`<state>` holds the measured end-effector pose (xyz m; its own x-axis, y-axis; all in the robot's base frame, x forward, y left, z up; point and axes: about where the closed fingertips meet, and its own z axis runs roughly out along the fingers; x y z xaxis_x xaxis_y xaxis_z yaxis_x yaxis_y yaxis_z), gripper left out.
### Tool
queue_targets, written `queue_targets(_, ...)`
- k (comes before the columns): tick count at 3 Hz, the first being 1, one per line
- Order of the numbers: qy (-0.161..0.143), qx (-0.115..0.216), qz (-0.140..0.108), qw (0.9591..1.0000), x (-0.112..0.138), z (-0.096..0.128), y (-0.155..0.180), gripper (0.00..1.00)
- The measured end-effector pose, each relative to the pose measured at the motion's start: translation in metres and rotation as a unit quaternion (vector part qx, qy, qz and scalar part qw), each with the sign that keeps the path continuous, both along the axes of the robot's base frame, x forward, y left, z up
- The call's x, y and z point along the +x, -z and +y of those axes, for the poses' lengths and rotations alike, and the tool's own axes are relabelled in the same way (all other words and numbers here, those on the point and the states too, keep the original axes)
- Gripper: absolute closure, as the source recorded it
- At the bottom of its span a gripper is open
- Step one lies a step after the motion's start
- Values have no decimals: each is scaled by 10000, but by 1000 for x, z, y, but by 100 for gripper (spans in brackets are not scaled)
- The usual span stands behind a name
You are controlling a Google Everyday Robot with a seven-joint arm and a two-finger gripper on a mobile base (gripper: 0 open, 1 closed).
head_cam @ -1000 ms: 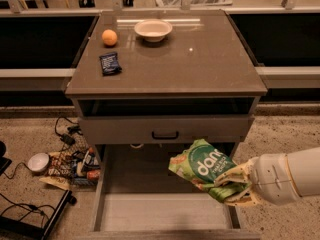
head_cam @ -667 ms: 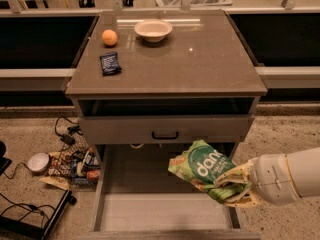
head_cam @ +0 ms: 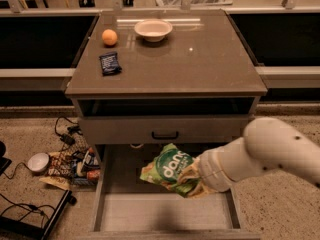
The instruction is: Place green rice chip bag into middle drawer
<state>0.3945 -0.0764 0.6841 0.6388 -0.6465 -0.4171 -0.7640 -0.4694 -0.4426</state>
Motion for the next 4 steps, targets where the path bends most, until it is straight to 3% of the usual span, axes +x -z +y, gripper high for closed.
queue_targets(2,-617,-587,-42,9964,40,59,71,100)
queue_targets(3,-782,-594,132,9951,43,74,111,100)
queue_targets(4,-845,-387,348,9951,41,87,152,100)
